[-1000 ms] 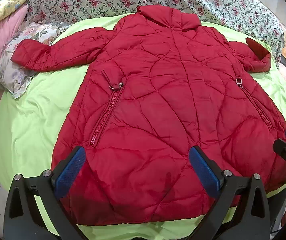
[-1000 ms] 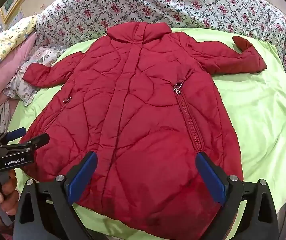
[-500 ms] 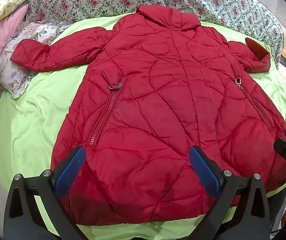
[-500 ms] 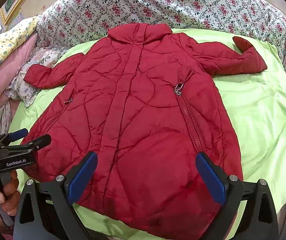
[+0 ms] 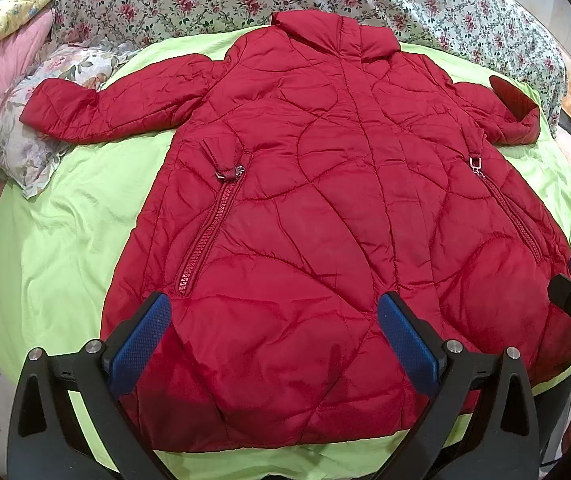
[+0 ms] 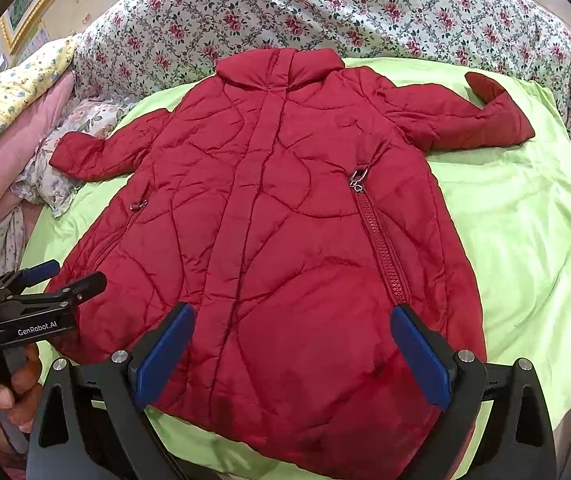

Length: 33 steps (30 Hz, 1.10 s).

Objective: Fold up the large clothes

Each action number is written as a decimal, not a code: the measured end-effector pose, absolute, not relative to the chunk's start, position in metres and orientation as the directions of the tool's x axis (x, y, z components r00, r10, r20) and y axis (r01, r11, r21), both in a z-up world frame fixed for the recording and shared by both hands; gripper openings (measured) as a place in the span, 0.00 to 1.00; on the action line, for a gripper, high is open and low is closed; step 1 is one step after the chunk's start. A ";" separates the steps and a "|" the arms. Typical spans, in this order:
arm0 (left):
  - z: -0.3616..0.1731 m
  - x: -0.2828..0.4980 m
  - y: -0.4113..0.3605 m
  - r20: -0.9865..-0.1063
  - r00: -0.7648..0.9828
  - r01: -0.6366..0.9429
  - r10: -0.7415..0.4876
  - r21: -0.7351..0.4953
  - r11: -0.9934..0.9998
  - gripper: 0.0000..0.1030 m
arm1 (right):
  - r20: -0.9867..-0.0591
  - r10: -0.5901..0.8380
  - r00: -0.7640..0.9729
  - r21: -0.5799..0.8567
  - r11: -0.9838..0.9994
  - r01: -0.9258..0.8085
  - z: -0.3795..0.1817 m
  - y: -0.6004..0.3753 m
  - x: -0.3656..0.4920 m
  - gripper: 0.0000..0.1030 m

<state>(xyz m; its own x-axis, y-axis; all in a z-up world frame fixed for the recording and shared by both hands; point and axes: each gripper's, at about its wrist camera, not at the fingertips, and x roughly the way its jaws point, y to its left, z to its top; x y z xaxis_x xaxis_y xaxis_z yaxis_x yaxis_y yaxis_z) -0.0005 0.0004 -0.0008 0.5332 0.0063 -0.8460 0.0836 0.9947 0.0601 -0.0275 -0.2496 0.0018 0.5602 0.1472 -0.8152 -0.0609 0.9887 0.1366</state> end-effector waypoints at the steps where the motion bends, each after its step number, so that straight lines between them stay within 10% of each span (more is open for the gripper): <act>1: -0.001 -0.001 0.000 -0.845 0.535 0.084 0.007 0.062 0.995 1.00 | -0.816 0.146 0.560 0.135 0.989 -0.060 0.002 -0.249 -0.027 0.96; 33: -0.006 0.052 0.010 -0.830 0.557 0.079 -0.031 0.017 0.997 1.00 | -0.753 0.089 0.652 0.185 0.979 0.080 0.018 -0.332 0.025 0.96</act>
<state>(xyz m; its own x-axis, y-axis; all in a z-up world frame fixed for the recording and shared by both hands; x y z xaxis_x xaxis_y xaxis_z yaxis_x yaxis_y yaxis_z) 0.0515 0.0102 -0.0061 0.5571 -0.0306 -0.8299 0.0795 0.9967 0.0166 0.0254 -0.3324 0.0179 0.6522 0.0891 -0.7528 0.0801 0.9794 0.1853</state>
